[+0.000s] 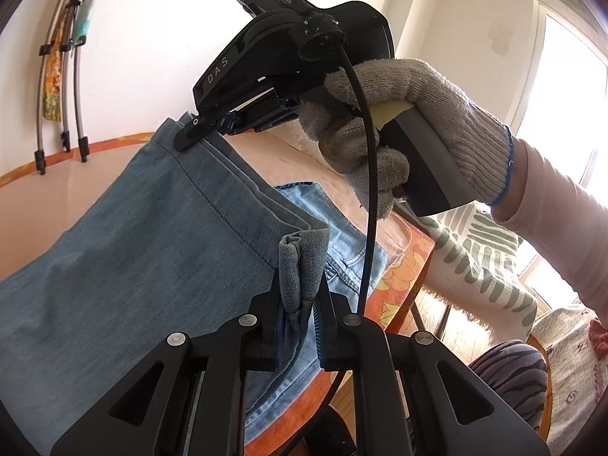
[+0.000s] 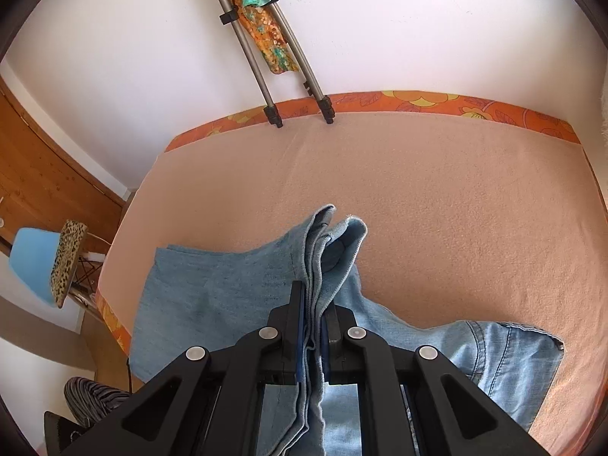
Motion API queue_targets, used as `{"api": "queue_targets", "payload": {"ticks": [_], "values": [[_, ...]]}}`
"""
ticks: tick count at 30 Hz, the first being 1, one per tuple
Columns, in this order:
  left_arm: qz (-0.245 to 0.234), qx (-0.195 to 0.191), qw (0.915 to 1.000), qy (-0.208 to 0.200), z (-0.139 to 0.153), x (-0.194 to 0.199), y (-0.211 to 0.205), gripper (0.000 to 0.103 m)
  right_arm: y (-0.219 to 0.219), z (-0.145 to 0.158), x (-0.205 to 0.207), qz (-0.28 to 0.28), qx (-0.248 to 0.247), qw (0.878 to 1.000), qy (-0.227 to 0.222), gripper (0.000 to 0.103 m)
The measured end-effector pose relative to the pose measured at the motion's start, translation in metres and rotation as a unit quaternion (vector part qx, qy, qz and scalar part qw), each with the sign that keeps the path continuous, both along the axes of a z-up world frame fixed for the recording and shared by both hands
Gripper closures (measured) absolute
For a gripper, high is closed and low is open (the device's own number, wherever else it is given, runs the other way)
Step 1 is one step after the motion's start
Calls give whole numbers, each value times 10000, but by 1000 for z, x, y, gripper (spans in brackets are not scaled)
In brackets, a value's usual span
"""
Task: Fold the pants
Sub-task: 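Lift the held jeans with both tools and fold them over the stack, then open both tools and release the folded jeans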
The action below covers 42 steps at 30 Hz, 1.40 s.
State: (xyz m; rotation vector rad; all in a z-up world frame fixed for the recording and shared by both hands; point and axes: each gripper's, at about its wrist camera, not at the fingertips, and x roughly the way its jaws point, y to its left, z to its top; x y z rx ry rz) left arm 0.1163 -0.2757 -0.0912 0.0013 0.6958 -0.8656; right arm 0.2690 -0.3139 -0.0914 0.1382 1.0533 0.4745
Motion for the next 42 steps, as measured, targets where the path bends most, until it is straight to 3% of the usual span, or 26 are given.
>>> {"api": "queue_targets", "payload": {"ticks": [17,31,35,38,42], "values": [[-836,116,9964,13,-7,-2,-101,92,-122,-16,-8,-782,53,9968,164,99],[-1066,506,9928,201,-37,5,-129,92,-154,-58,-2,-1001,99,9942,392,98],[-1075,533,9923,304,-36,4,-128,88,-150,-55,-7,-1059,-388,9934,207,86],[-1105,586,9916,317,-33,-2,-126,83,-151,-41,-13,-1199,-721,9902,-58,67],[-1020,487,9928,399,-26,-7,-111,76,-153,-17,-22,-1241,-706,9891,-369,64]]}}
